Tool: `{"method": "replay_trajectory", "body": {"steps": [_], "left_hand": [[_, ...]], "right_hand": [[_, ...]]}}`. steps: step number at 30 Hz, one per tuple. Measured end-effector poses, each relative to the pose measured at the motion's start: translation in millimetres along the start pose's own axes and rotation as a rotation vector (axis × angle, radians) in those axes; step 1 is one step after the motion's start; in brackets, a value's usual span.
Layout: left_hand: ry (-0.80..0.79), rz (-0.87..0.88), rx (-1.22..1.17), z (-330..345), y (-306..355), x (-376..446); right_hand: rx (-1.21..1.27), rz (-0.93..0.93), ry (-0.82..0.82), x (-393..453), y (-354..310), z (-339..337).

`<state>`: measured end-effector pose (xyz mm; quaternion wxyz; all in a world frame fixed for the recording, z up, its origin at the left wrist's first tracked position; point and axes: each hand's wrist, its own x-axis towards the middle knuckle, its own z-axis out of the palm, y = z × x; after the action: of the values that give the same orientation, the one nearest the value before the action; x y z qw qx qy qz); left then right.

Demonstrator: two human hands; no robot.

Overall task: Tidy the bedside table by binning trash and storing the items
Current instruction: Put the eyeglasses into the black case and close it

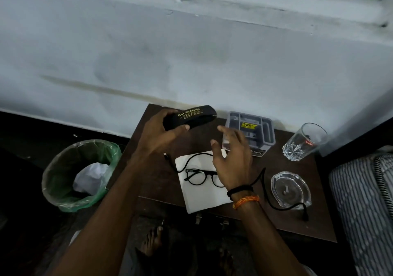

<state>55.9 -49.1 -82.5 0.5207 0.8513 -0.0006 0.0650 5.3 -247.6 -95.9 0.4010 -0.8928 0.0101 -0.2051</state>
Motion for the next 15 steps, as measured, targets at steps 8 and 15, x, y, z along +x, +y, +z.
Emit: {"method": "replay_trajectory", "body": {"steps": [8, 15], "left_hand": [[-0.132, -0.122, -0.48, -8, 15, -20], [-0.195, -0.289, -0.798, 1, 8, -39]], "right_hand": [[0.178, -0.054, -0.15, 9, -11, -5], [0.289, -0.02, -0.39, 6, -10, -7]]}}
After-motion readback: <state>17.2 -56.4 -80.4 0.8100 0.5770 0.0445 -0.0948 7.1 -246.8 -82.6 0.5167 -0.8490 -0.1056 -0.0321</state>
